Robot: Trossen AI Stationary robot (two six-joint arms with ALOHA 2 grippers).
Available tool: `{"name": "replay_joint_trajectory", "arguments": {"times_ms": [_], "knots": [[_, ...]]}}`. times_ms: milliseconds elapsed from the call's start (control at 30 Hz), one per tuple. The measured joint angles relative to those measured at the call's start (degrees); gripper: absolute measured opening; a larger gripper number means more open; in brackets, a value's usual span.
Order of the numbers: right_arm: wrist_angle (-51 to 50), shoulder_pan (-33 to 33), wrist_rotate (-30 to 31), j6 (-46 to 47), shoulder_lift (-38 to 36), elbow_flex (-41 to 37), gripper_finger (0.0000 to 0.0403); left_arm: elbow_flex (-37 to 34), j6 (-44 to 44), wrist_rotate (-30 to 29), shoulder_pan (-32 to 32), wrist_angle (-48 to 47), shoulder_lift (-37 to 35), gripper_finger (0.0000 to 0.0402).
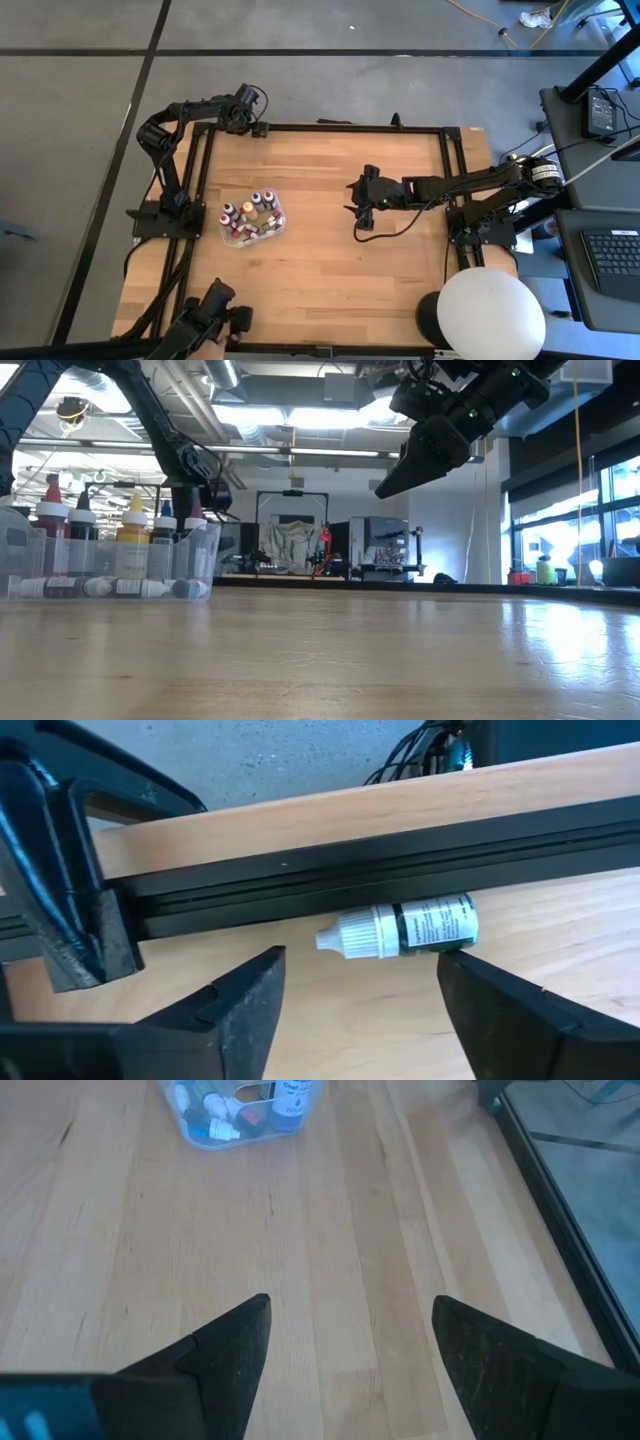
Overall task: Pick & Place food coloring
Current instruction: Put the small dark green food coloring bottle into the transparent bin
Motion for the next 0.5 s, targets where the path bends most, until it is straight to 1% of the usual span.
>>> {"name": "replay_joint_trajectory", "arguments": {"times_ms": [200, 267, 500], "knots": [[0.0, 0.0, 0.0, 0.1, 0.0, 0.0, 0.0280, 0.1, -1.3, 2.2, 0.1, 0.5, 0.0, 0.0277], [0.0, 0.0, 0.0, 0.2, 0.0, 0.0, 0.0280, 0.1, -1.4, 3.5, 0.1, 0.8, 0.0, 0.0278], [0.0, 0.0, 0.0, 0.3, 0.0, 0.0, 0.0280, 0.2, -1.4, 5.1, 0.1, 1.3, 0.0, 0.0279]]}}
